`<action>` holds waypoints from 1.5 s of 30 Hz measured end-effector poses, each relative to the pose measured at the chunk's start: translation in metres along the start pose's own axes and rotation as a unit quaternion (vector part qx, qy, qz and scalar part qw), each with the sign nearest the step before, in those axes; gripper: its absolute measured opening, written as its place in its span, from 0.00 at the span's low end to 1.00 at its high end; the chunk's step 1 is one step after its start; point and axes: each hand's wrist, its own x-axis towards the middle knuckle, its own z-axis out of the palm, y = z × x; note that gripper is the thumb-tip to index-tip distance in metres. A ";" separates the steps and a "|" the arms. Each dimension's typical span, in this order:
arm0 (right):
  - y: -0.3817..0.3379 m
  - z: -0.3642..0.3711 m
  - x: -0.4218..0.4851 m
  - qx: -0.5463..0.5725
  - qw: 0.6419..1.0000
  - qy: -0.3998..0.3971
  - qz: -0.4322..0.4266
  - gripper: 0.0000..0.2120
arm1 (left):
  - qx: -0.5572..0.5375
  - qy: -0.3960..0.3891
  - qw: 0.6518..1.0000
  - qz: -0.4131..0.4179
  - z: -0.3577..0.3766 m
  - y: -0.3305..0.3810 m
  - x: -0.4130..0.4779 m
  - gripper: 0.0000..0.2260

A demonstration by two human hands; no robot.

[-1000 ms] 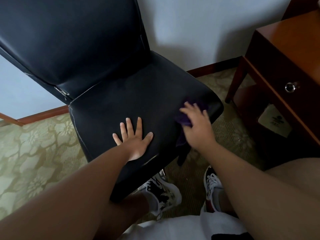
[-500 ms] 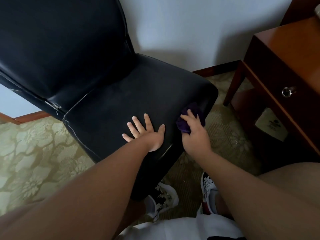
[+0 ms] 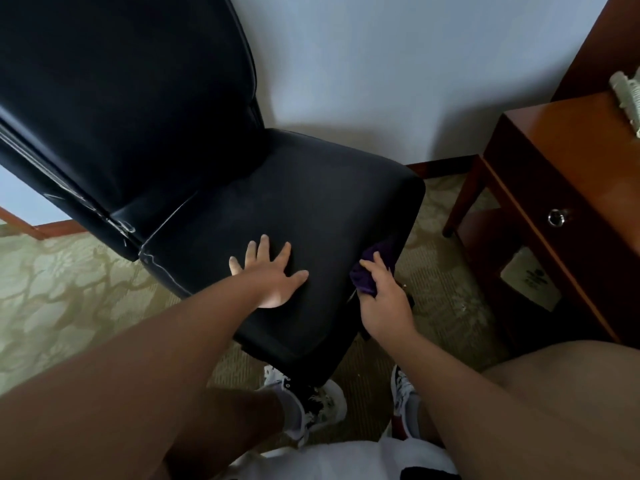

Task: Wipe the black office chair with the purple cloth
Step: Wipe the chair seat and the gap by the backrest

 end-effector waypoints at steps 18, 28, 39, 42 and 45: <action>0.011 0.036 -0.015 -0.038 0.992 0.019 -0.120 0.22 | -0.012 -0.012 1.000 0.013 0.042 -0.007 0.013 0.34; -0.008 0.004 0.046 0.042 0.998 0.047 0.026 0.20 | -0.071 -0.022 0.997 -0.006 0.039 0.025 0.012 0.34; -0.003 0.021 -0.024 -0.096 0.992 0.033 -0.080 0.24 | -0.128 -0.024 0.991 -0.029 0.029 0.057 0.011 0.35; -0.003 0.021 -0.016 -0.048 0.996 0.044 -0.065 0.21 | -0.140 -0.023 0.989 -0.030 0.030 0.057 0.014 0.35; -0.007 0.014 0.006 0.016 0.999 0.023 -0.027 0.18 | -0.144 -0.021 0.989 -0.032 0.031 0.058 0.018 0.35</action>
